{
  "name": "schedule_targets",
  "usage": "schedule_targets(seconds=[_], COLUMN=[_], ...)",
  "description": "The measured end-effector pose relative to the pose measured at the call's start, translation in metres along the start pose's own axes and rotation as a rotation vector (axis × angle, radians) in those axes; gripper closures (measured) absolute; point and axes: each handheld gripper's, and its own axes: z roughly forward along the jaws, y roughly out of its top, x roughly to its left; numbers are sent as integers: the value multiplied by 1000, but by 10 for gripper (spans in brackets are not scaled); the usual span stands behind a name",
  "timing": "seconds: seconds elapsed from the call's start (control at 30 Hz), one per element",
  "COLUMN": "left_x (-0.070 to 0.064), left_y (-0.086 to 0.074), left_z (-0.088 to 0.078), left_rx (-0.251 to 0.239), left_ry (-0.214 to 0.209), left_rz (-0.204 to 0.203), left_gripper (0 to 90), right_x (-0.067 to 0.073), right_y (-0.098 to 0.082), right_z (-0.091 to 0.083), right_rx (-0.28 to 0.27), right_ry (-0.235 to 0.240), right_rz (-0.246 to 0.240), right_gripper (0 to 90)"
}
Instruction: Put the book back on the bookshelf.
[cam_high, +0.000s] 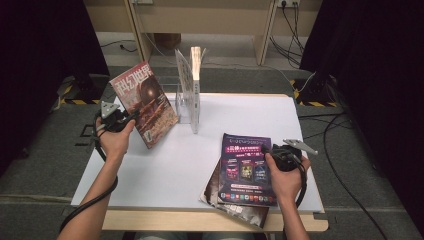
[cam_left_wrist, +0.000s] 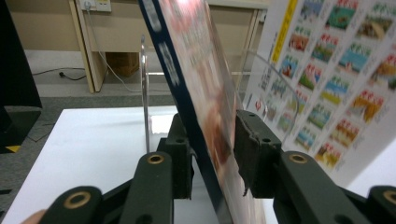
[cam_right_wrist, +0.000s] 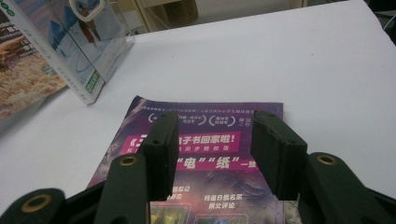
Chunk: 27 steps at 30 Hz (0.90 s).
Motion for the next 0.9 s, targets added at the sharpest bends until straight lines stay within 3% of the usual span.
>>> schedule_targets(seconds=[0.2, 0.5, 0.9], left_x=[-4, -15, -24], left_y=[15, 16, 20], left_z=[3, 3, 3], left_rx=[-40, -46, -44], left_ry=[-24, -74, -75], left_rz=[-24, -42, -16], left_gripper=[752, 829, 838], right_x=[-3, -2, -3], right_y=[-1, -2, -2], right_z=[0, 2, 2], right_rx=[7, 19, 21], right_ry=[0, 2, 3], right_rz=[7, 6, 14], right_gripper=[527, 524, 524])
